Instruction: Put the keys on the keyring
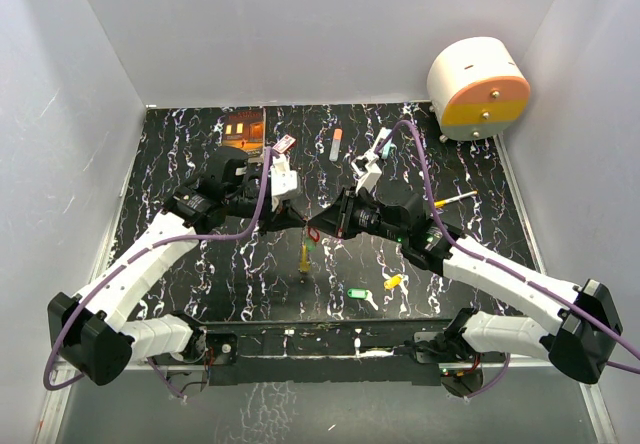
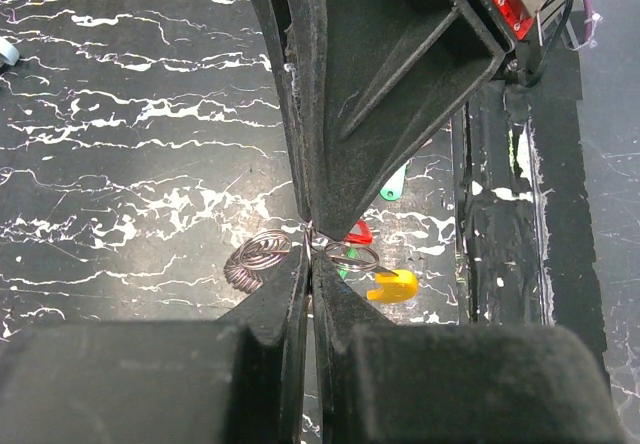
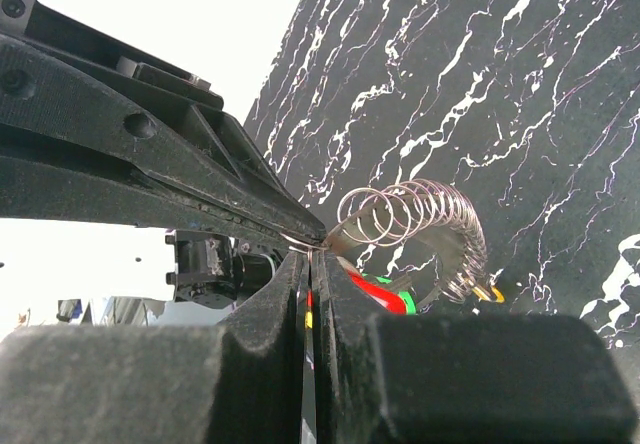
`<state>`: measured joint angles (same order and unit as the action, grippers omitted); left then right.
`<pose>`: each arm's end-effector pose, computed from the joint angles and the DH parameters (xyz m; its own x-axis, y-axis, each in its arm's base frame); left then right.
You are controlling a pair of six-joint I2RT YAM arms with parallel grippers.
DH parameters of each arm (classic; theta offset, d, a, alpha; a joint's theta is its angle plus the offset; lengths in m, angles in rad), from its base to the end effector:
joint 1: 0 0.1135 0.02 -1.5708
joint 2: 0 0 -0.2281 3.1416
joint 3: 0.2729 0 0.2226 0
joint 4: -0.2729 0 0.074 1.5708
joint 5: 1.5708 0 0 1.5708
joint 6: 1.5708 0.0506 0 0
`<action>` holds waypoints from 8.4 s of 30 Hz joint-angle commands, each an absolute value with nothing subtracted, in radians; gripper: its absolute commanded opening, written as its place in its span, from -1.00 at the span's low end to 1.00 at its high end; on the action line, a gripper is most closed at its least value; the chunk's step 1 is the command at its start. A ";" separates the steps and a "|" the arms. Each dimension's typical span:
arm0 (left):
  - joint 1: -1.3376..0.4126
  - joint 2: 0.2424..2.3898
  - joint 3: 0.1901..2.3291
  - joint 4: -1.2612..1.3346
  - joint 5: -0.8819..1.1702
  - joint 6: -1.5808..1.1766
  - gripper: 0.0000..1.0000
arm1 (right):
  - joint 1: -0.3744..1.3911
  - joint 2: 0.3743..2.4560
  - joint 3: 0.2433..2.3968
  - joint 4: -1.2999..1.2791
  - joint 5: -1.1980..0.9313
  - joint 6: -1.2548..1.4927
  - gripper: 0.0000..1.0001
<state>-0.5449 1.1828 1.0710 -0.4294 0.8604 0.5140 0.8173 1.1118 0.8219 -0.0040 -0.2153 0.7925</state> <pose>0.1897 -0.1599 0.3052 0.0558 0.3411 -0.9384 0.9948 0.0611 0.0813 0.1698 0.1968 0.2785 -0.7461 0.2215 -0.6279 -0.4573 0.5150 0.7250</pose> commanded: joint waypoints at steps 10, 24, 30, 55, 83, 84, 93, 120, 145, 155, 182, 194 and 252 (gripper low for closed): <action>-0.556 1.104 1.080 -0.399 1.005 0.488 -1.00 | 0.813 1.047 0.790 0.043 -0.158 0.821 -0.87; -0.558 1.091 1.072 -0.346 1.032 0.432 -1.00 | 0.813 1.019 0.763 0.034 -0.148 0.838 -0.65; -0.558 1.087 1.057 -0.338 1.049 0.421 -1.00 | 0.813 0.953 0.760 0.027 -0.152 0.736 -0.31; -0.558 1.097 0.813 0.507 1.122 -0.321 -1.00 | 0.813 0.784 0.735 0.110 -0.340 0.399 -0.31; -0.558 1.075 0.742 0.768 1.020 -0.595 -1.00 | 0.813 0.828 0.564 0.710 -0.264 0.475 -0.35; -0.557 1.074 0.742 0.768 1.019 -0.596 -1.00 | 0.813 0.834 0.564 0.716 -0.266 0.477 -0.37; -0.558 1.071 0.745 0.770 1.014 -0.602 -1.00 | 0.813 0.886 0.573 0.774 -0.282 0.492 -0.40; -0.558 1.073 0.747 0.776 1.011 -0.611 -1.00 | 0.813 0.948 0.590 0.840 -0.303 0.505 -0.66; -0.557 1.062 0.761 0.650 1.005 -0.512 -0.79 | 0.813 0.953 0.702 0.502 -0.297 0.501 -0.85; -0.555 1.068 0.775 0.544 1.010 -0.423 -0.75 | 0.813 0.886 0.740 0.211 -0.240 0.495 -0.85; -0.549 1.092 0.981 -0.083 0.904 0.002 -0.74 | 0.813 0.957 0.896 -0.199 0.008 0.760 -0.85; -0.569 1.121 1.042 -0.112 0.846 -0.199 -0.76 | 0.813 1.124 1.071 -0.409 0.286 1.111 -0.85; -0.676 1.183 1.150 -0.171 0.657 0.228 -0.36 | 0.813 1.208 1.215 -0.599 0.213 1.418 -0.85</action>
<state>-0.6716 1.1915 1.1133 -0.1627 0.6376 0.2016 0.8112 1.2190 1.2125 -0.6777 0.2253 1.4162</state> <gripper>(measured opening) 0.226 0.076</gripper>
